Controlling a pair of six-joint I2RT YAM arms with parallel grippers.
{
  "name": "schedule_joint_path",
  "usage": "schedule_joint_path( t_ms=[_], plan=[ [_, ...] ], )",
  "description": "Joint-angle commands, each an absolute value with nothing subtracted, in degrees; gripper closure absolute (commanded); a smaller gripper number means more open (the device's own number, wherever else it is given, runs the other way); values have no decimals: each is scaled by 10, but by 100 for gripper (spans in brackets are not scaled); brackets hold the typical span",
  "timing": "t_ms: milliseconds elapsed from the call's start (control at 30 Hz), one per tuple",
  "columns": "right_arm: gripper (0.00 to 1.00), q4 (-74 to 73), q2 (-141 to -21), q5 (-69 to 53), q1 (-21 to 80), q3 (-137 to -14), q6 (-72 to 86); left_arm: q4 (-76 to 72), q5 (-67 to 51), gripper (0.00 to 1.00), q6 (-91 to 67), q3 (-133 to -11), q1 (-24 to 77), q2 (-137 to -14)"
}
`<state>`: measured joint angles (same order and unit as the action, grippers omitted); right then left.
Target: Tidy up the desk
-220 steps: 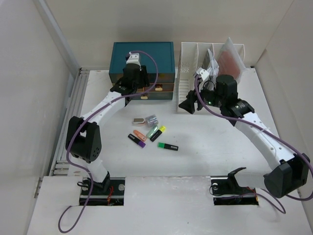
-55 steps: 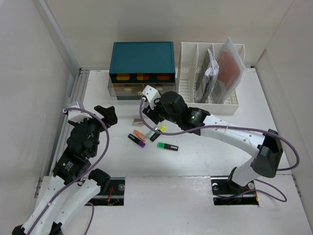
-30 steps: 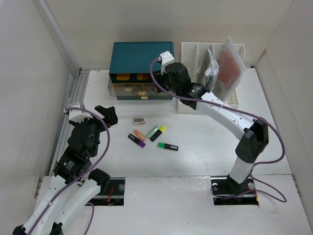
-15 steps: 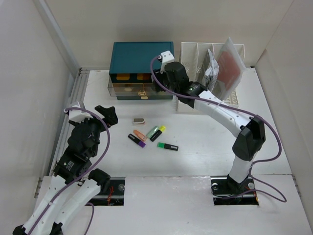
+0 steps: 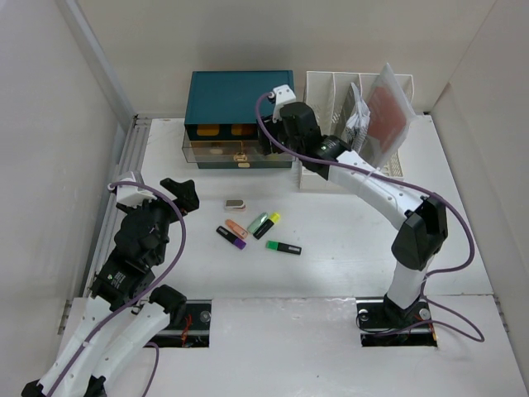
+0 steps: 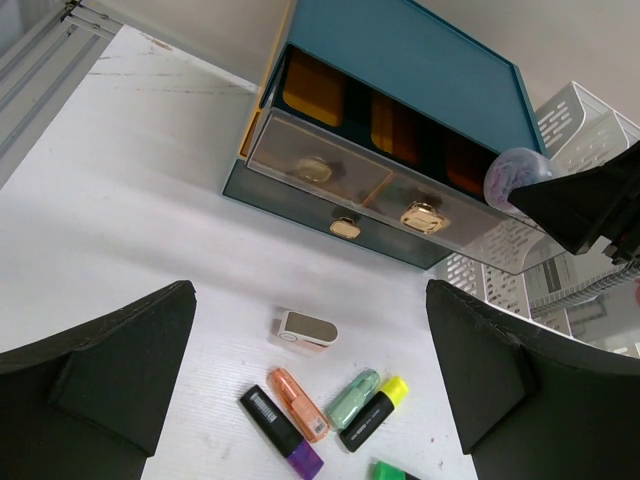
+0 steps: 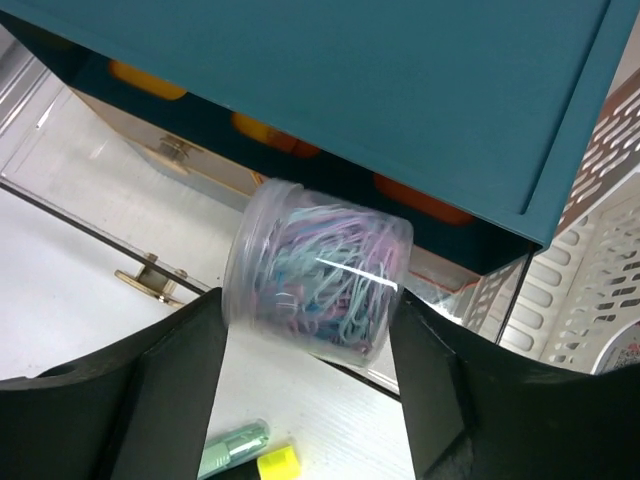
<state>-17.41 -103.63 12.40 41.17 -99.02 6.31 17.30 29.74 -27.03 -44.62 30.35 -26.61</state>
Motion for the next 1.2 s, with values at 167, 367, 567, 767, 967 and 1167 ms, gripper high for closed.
schedule_joint_path(
  t_ms=[167, 367, 567, 767, 967, 1167],
  plan=[
    [24, -168, -1032, 107, 409, -1021, 68, 146, 293, 0, -263, -446, 301, -264],
    [26, -146, -997, 107, 409, -1003, 44, 146, 293, 0, -263, -446, 301, -264],
    [78, -128, -938, -67, 409, -961, -84, 146, 293, 0, -263, -446, 301, -264],
    [100, -179, -949, -212, 398, -947, -189, 146, 293, 0, -263, -446, 301, -258],
    [100, -243, -1019, -217, 398, -984, -223, 146, 293, 0, -263, -440, 301, -253],
    [100, -243, -1060, -136, 398, -1015, -223, 146, 293, 0, -263, -440, 301, -248]
  ],
)
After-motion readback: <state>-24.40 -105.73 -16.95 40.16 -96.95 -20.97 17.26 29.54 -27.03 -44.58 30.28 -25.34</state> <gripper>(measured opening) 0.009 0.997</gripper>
